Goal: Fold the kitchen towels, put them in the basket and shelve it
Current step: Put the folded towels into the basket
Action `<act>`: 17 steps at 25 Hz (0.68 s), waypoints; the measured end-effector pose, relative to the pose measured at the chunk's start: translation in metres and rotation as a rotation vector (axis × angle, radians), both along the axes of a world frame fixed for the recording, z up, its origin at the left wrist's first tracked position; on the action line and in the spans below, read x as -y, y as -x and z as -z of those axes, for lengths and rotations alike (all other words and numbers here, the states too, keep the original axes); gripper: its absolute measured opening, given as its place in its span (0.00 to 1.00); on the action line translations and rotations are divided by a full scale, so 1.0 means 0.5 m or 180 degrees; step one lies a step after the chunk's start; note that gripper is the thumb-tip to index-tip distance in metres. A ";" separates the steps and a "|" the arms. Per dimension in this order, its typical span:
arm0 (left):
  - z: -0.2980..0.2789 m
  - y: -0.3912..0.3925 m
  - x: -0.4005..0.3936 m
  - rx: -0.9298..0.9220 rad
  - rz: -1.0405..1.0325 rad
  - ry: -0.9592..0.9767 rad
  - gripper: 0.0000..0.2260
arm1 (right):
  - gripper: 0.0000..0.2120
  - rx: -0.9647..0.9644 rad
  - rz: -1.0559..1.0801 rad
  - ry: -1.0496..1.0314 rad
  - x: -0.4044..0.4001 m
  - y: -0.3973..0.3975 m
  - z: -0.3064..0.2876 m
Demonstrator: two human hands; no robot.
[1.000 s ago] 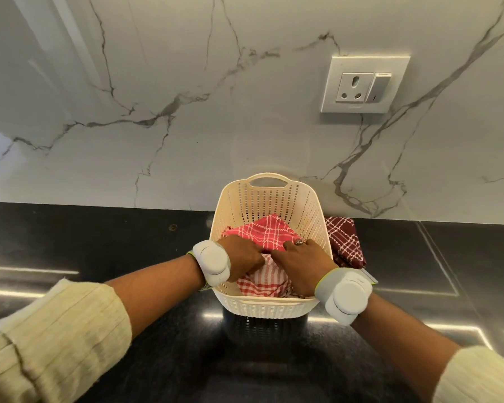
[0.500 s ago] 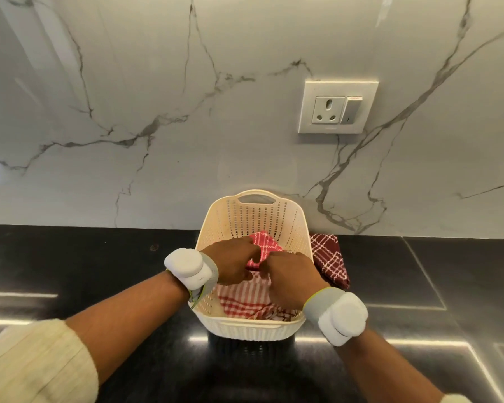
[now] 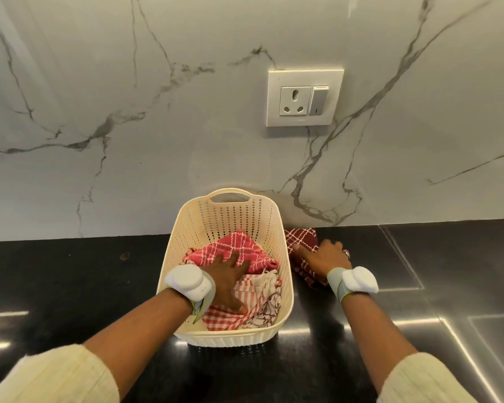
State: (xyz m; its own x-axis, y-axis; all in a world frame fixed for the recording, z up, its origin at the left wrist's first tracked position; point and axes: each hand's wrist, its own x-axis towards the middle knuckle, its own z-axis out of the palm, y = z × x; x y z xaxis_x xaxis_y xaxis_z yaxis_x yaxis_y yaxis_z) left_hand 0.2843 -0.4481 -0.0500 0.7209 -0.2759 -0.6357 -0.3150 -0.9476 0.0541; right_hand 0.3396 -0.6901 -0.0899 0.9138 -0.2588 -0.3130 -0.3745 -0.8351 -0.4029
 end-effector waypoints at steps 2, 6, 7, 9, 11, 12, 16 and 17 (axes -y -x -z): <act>0.000 0.001 0.001 -0.0005 0.0031 -0.0061 0.47 | 0.44 -0.0099 0.0250 -0.0357 -0.013 -0.013 -0.006; -0.013 -0.002 0.004 0.0023 0.0006 0.0067 0.42 | 0.34 0.0035 0.0666 -0.1216 -0.015 -0.004 -0.020; -0.024 -0.005 0.004 0.0101 0.0039 0.0136 0.39 | 0.29 0.0279 0.0724 -0.1403 -0.013 0.001 -0.031; -0.049 -0.008 -0.004 0.0371 0.0161 0.0209 0.34 | 0.21 0.0864 0.0711 -0.1647 -0.014 0.017 -0.074; -0.076 -0.006 -0.022 0.0795 0.0261 0.0174 0.31 | 0.18 0.1547 0.0549 -0.1512 -0.021 0.044 -0.134; -0.089 -0.006 -0.036 0.1061 0.0228 0.0199 0.29 | 0.16 0.1933 0.0415 -0.1359 -0.028 0.056 -0.165; -0.124 0.004 -0.099 0.2088 -0.0474 0.0687 0.26 | 0.10 0.2879 -0.0510 -0.1191 -0.078 0.102 -0.272; -0.125 0.009 -0.107 0.2189 -0.0689 0.0828 0.27 | 0.09 0.2835 -0.0746 -0.1358 -0.094 0.107 -0.289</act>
State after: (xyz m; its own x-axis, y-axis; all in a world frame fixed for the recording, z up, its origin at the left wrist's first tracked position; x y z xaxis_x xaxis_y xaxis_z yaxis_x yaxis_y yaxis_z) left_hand 0.2799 -0.3945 0.0125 0.9858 -0.1628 0.0418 -0.1672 -0.9755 0.1429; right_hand 0.2861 -0.6431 0.0545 0.8732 -0.0691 0.4824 0.3622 -0.5701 -0.7374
